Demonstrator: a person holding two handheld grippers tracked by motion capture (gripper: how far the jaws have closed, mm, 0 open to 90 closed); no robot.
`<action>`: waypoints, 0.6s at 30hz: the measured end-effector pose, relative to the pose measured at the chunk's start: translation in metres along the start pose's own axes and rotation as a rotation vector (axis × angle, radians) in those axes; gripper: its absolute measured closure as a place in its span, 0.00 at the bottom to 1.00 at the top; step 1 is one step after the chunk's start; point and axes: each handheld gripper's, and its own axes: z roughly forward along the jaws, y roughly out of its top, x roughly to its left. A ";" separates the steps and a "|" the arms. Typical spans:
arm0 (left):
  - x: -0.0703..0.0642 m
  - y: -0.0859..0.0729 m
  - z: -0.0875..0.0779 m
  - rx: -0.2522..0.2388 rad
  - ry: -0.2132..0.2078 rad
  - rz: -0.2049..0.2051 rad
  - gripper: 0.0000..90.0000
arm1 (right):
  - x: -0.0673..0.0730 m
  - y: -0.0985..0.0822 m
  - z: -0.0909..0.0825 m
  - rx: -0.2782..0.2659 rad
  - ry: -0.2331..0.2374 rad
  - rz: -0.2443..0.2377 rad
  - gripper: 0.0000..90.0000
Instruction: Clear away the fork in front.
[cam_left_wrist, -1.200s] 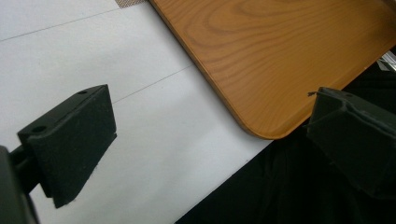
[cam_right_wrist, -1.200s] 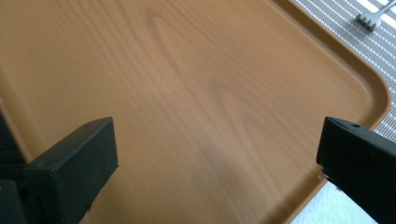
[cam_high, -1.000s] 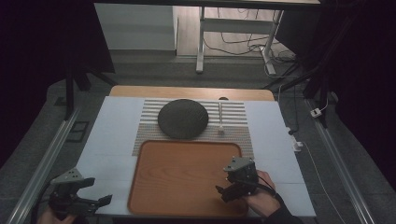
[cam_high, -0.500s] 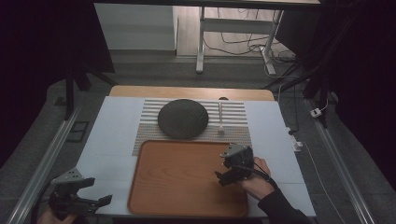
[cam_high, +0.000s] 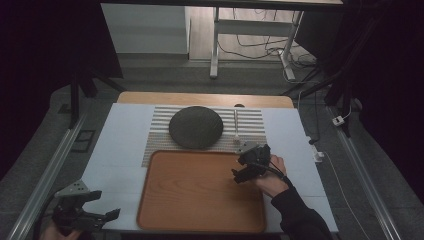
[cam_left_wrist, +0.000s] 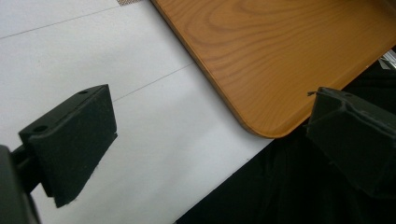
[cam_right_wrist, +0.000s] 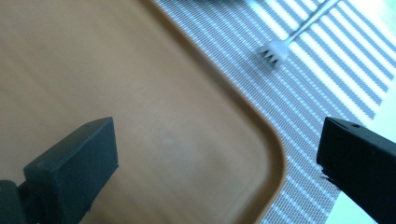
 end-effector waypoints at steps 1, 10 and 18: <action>0.000 0.000 0.000 0.000 0.001 0.000 0.01 | -0.002 0.001 0.002 0.000 -0.006 0.000 0.00; 0.000 0.000 0.000 0.002 -0.003 -0.001 0.01 | -0.016 0.015 0.018 0.011 -0.056 0.025 0.00; 0.000 0.000 0.000 0.004 -0.004 0.000 0.01 | -0.031 0.025 0.034 0.014 -0.100 0.046 0.00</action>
